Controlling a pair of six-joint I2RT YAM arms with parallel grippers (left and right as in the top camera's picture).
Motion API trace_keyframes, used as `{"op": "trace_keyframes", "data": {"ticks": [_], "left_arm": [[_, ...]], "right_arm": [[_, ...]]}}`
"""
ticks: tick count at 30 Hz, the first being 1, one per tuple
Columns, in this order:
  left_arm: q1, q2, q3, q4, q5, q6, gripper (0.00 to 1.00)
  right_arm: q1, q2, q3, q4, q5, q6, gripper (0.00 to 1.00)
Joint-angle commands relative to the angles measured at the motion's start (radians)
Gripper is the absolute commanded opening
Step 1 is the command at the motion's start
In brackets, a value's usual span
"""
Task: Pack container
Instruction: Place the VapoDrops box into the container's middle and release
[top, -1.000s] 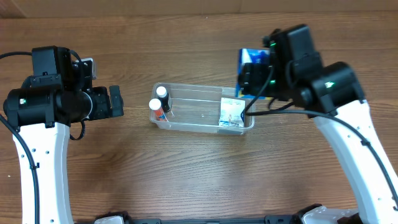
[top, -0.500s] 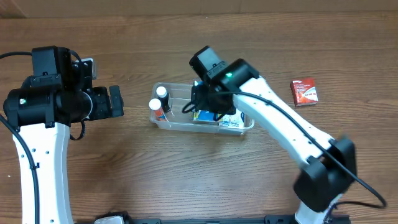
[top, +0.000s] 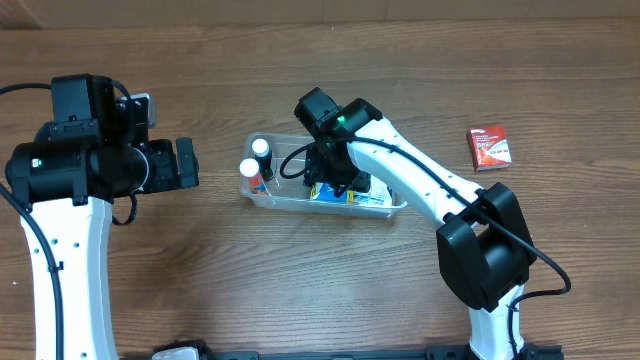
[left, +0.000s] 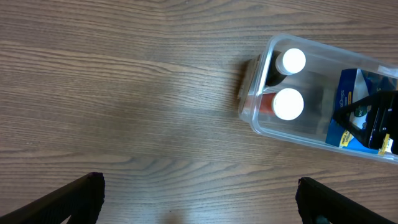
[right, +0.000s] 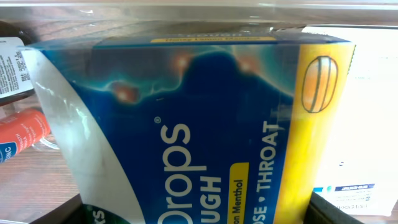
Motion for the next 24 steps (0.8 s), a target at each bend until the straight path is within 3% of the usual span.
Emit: {"op": "trace_keyframes", "data": {"ticks": [1, 7, 19, 24], "left_arm": [[0.004, -0.012, -0.003, -0.002, 0.011, 0.018, 1.00], [0.004, -0.012, -0.003, -0.002, 0.011, 0.018, 1.00], [0.004, -0.012, -0.003, -0.002, 0.011, 0.018, 1.00], [0.004, -0.012, -0.003, -0.002, 0.011, 0.018, 1.00]], "right_arm": [[-0.002, 0.002, 0.002, 0.003, 0.006, 0.005, 0.71], [-0.002, 0.002, 0.002, 0.000, 0.006, 0.004, 0.91], [-0.002, -0.008, 0.015, -0.016, 0.030, -0.021, 0.91], [-0.005, -0.108, 0.182, -0.160, 0.191, -0.099, 0.95]]}}
